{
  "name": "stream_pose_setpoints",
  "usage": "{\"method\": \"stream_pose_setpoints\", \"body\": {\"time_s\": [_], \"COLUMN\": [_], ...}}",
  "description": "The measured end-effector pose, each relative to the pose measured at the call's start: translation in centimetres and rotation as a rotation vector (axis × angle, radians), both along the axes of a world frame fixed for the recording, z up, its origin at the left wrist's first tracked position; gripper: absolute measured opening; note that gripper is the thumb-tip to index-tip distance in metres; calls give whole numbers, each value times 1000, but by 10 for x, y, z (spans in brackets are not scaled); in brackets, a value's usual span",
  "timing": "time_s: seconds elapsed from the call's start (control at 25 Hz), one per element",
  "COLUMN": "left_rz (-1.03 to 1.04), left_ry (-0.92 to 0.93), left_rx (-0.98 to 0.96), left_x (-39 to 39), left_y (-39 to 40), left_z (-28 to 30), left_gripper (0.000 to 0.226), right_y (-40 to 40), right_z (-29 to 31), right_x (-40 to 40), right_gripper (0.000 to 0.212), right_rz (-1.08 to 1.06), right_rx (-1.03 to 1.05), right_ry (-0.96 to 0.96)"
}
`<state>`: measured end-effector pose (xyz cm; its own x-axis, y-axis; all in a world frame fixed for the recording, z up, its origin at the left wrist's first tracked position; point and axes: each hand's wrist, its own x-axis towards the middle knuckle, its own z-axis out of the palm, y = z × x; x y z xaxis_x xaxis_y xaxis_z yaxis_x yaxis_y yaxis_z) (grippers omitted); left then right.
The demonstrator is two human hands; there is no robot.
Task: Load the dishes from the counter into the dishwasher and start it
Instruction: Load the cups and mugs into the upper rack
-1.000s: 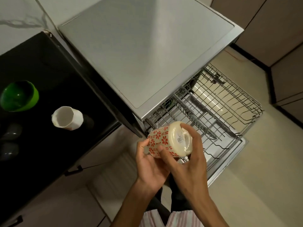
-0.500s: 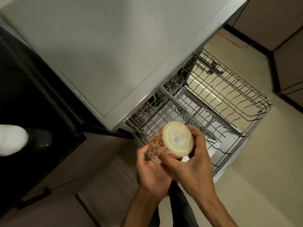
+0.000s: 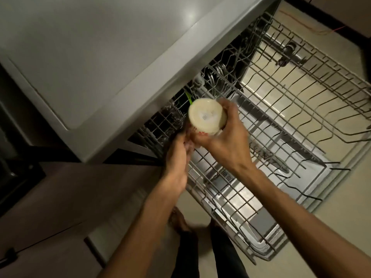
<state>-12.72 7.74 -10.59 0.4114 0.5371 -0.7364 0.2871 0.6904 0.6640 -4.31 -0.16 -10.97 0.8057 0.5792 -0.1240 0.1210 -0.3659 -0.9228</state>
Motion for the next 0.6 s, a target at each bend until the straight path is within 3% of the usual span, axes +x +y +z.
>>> {"method": "stream_pose_setpoints", "body": {"time_s": [0.2, 0.28, 0.6], "left_rz": [-176, -212, -54], "left_ry": [85, 66, 69], "left_rx": [227, 240, 207], "left_x": [21, 28, 44], "left_y": [43, 52, 65], "left_z": [-9, -12, -23], "left_gripper": [19, 29, 42], "right_y": [46, 60, 93], "right_z": [-38, -51, -65], "right_x": [33, 41, 56], "right_gripper": [87, 85, 72], "right_rz": [127, 146, 200], "right_rx": [-19, -29, -74], "right_ry": [-137, -158, -250]}}
